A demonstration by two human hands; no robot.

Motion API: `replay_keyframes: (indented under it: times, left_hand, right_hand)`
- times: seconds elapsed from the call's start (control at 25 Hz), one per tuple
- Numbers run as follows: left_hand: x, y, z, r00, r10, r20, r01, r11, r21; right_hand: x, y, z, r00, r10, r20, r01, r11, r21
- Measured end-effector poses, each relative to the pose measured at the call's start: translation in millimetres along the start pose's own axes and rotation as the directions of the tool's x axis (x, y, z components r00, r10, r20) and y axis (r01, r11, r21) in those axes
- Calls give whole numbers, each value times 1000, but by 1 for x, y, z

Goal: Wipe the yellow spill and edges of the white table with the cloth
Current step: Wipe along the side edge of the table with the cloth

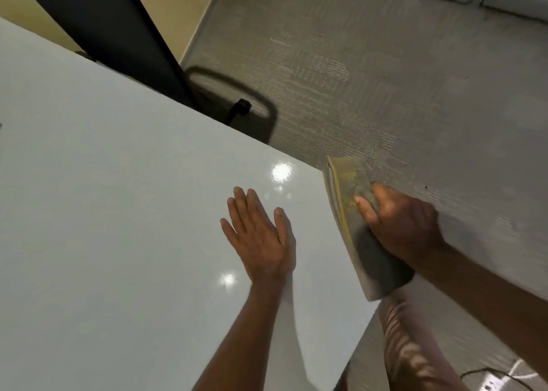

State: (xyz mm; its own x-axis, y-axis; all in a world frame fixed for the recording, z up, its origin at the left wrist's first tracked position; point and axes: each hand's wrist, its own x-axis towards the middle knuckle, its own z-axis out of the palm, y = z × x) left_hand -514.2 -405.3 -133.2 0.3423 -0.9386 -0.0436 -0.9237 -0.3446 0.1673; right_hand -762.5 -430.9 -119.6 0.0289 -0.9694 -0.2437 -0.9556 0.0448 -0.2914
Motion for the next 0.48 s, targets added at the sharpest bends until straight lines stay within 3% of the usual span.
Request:
replay_keyframes:
  times: [0.12,0.24,0.36,0.48]
  left_hand:
    - [6,6,-2,982,-186,-39,185,982,-22]
    - [6,15,-5,981,-193,-30,194,981,23]
    - [8,16,-6,977,-212,-4,212,976,51]
    - [6,14,-4,977,-211,-6,211,977,26]
  right_hand:
    - [7,13,0,990,-76,117,65,994,90]
    - [15,21,-7,960,-203,193,164,967,197]
    - [29,29,-13,872,-315,375,176,916,359]
    - [37,31,-15,799,-518,304,354,815,458]
